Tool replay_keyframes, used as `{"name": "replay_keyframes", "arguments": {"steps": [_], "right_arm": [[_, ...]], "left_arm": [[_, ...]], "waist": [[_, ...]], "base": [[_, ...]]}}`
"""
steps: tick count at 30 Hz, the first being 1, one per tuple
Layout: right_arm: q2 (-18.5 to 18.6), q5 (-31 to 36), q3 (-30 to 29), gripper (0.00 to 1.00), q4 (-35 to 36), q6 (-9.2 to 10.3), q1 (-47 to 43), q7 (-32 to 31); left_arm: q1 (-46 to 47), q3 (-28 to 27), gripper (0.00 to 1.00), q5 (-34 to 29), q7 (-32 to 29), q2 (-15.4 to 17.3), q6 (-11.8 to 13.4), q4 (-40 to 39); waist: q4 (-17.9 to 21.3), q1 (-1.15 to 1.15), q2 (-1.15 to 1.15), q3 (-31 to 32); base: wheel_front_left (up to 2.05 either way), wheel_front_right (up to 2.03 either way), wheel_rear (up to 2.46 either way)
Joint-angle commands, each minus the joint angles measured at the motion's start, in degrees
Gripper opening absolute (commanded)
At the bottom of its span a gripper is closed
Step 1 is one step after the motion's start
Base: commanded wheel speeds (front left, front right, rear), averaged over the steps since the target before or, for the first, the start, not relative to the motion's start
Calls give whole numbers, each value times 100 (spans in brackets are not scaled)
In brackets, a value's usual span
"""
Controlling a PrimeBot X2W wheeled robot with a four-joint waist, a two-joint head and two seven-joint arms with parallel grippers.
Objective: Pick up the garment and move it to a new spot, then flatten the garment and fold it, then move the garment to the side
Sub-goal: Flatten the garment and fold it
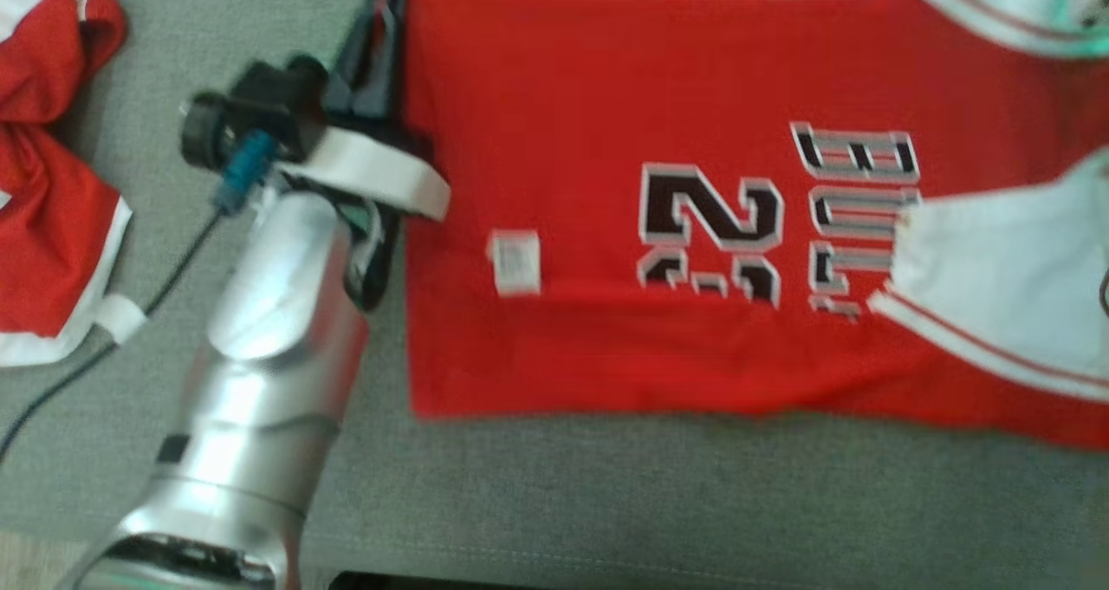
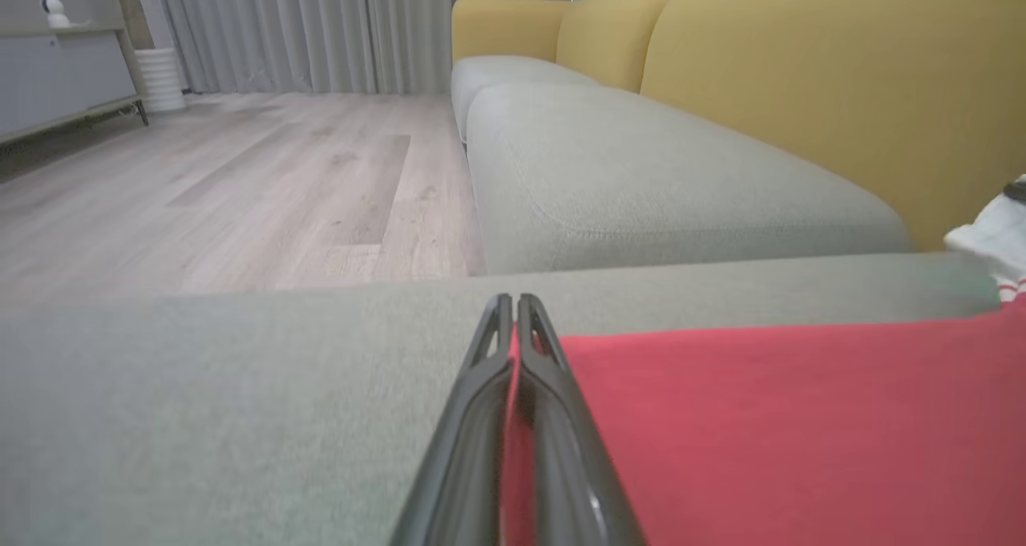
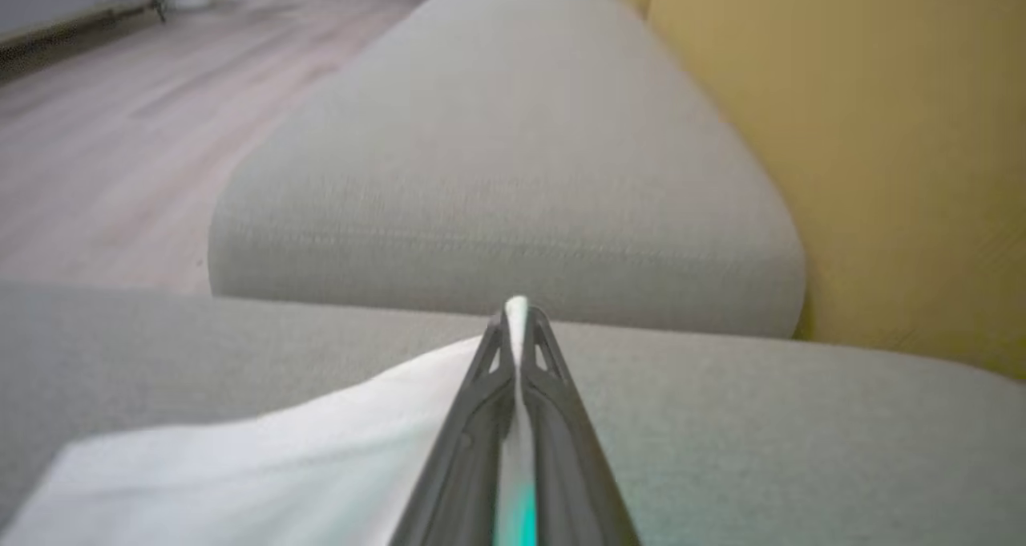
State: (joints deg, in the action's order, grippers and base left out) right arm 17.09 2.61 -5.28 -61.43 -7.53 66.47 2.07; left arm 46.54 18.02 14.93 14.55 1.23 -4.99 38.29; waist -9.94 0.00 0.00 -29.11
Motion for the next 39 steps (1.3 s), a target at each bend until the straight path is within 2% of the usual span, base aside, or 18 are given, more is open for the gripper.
{"name": "replay_keyframes", "arguments": {"steps": [1,3,7,16,19,21,28,29,30,31,36,39], "right_arm": [[-51,119,-107,0,259,4,273,434],[-131,221,-224,0,244,4,302,762],[-370,207,-380,0,23,4,225,1031],[-684,-606,-74,0,211,4,-757,1285],[-731,-1145,139,0,658,4,-1462,1290],[-750,-1663,386,0,1045,4,-2261,1291],[-740,-2472,765,0,1528,4,-3585,1292],[-755,-2569,739,47,1535,4,-3693,1292],[-766,-2636,726,100,1551,4,-3791,1292],[-770,-2674,702,100,1612,4,-3874,1292],[-910,-2486,457,100,2264,4,-4317,1292],[-1049,-2060,291,100,2809,4,-4671,1292]], "left_arm": [[268,-333,0,-121,44,207,33,-255],[324,-458,0,-209,44,269,-10,-321],[239,-550,0,-387,44,424,-119,-316],[-640,-700,0,-649,45,650,-212,-700],[-1119,-759,0,-695,45,701,-227,-864],[-1574,-822,0,-771,45,713,-233,-1021],[-2458,-900,1,-890,45,610,-239,-994],[-2559,-941,49,-878,45,567,-226,-950],[-2650,-989,94,-855,45,517,-214,-934],[-2740,-1051,100,-845,45,478,-174,-932],[-3281,-1510,100,-795,45,289,282,-1191],[-3681,-1610,100,-823,45,218,416,-1476]], "waist": [[65,0,0,53],[137,0,0,127],[324,0,0,333],[729,0,0,891],[855,0,0,1086],[950,0,0,1251],[1052,0,0,1524],[1052,0,0,1564],[1043,0,0,1620],[1038,0,0,1675],[1007,0,0,1986],[966,0,0,2221]], "base": [[0,0,0],[0,0,0],[0,0,0],[0,0,0],[0,0,0],[0,0,0],[0,0,0],[0,0,0],[0,0,0],[0,0,0],[0,0,0],[0,0,0]]}}
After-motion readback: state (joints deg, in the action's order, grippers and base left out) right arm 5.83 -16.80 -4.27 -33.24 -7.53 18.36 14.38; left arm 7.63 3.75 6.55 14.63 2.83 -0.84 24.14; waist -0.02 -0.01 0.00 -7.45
